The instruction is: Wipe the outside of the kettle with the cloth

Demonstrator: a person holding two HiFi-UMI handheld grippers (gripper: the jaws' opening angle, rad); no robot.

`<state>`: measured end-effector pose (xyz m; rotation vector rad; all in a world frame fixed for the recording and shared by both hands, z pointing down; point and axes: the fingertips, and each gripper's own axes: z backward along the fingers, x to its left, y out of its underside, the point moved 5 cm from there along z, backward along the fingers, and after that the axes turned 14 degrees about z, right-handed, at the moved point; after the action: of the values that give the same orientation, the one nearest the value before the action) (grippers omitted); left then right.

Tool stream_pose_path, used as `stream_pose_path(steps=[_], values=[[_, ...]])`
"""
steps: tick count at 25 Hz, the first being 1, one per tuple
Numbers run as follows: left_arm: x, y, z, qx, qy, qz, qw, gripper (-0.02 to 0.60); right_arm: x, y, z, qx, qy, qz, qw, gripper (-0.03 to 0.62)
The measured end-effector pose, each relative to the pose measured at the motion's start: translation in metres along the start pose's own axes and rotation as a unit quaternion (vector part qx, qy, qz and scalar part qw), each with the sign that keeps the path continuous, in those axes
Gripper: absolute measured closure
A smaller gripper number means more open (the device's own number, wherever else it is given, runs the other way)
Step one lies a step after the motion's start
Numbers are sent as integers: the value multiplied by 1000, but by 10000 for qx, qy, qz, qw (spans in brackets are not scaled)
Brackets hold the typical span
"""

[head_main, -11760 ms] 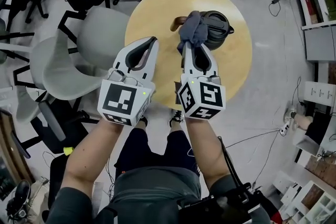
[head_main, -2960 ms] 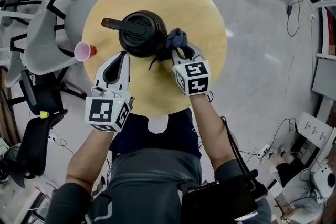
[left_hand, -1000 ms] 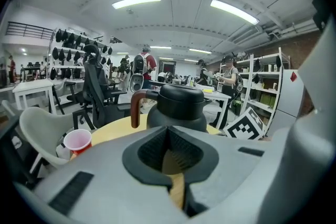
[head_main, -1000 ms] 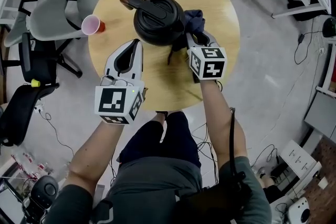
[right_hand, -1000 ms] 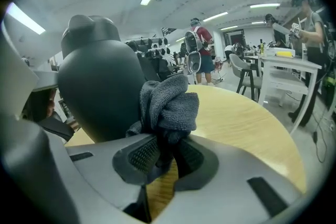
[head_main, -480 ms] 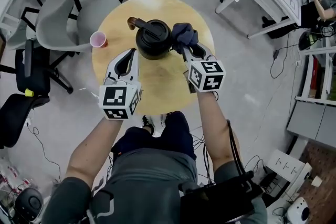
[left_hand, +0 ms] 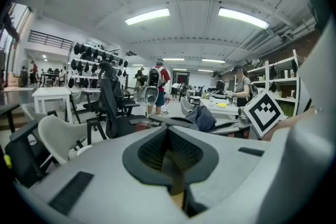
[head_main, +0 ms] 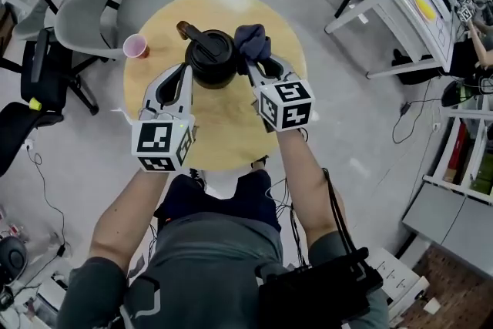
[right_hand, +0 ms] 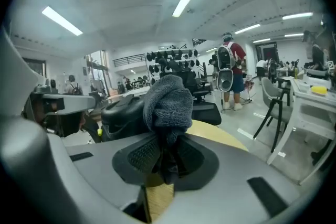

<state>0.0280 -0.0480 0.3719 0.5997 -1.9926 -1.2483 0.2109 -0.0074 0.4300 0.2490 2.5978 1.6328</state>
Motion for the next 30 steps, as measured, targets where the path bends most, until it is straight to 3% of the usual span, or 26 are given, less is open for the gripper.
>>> stream_pose_path(steps=[5,12,22,27,30], values=[[6,22,-5,59,-709,189,9973,572,-12,29,-23,87,-453,-123,9989,511],[13,41,-2,-17,-1404,379,9894,572,-10,70,-54,424,-915,-108,9948,511],[8,56,-4,23,-1675,348,9853,572,-10,108,-84,897,-1151,-34,9893,511],[6,56,-3,60,-1809,372,9828,572,-15,103,-82,964,-1330,41,9864,511],[6,49,-1,24,-1914,350,9809,572,-24,81,-70,688,-1410,23,9876,511]])
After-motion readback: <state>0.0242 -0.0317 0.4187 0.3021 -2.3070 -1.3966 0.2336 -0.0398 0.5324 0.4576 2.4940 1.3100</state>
